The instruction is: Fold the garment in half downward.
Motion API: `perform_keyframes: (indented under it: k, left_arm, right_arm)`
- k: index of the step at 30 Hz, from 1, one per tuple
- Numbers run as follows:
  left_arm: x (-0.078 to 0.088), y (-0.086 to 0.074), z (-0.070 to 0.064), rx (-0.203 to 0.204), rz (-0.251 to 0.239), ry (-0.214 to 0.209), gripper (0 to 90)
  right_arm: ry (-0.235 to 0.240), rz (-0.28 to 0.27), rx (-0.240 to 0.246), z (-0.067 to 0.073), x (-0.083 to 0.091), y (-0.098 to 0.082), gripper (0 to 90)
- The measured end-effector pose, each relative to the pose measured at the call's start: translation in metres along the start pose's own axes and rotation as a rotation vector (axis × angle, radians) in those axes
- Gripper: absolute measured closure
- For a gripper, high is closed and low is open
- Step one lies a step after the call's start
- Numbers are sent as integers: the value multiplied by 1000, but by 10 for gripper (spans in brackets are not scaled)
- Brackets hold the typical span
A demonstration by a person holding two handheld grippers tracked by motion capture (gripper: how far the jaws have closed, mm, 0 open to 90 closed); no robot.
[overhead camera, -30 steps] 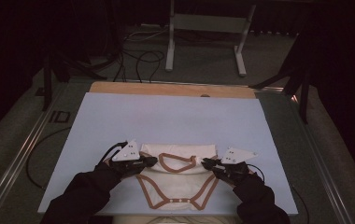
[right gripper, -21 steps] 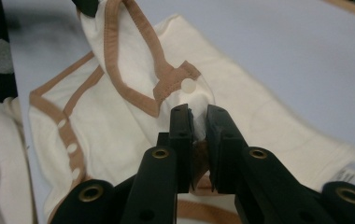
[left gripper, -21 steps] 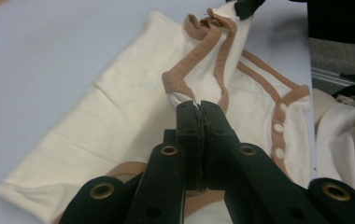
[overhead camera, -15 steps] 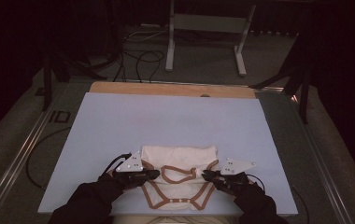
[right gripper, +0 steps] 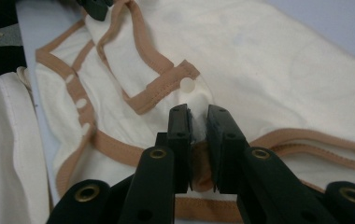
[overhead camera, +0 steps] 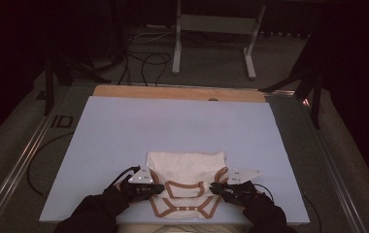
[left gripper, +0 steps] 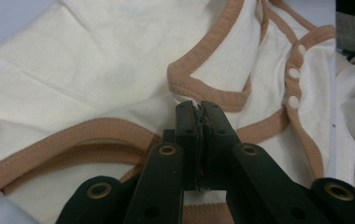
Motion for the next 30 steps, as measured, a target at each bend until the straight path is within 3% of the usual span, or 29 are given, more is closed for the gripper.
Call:
perform_keyframes:
  k: [5, 10, 14, 17, 22, 26, 30]
  left_arm:
    - [-2, -1, 0, 8, 9, 0, 853]
    - [0, 1, -1, 23, -16, -27, 614]
    - [4, 8, 1, 27, -35, -30, 507]
    - [6, 13, 6, 40, -50, -14, 497]
    - [6, 17, 8, 51, -44, -52, 481]
    - [-2, 13, 8, 56, -11, -78, 541]
    - [-8, 9, 8, 61, 8, -82, 615]
  right_arm:
    - [13, 7, -21, -2, -2, -4, 765]
    - [32, -10, -30, -1, 0, 2, 560]
    - [66, -19, -21, -1, 6, 13, 452]
    - [86, -13, -14, 0, 7, 17, 430]
    - [109, 4, 14, -4, 8, 27, 442]
    - [159, 36, -3, -10, -3, 24, 498]
    - [154, 60, -33, -19, -11, 17, 582]
Point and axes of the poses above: each handheld gripper's, and its own axes: x roughly backward along the jaws, y roughly out of its top, z roughly to its left, the point moved 8 cm from there along -x, roughly forward along the jaws, and after that the axes turned 10 degrees about y, right-handed, at the moved point
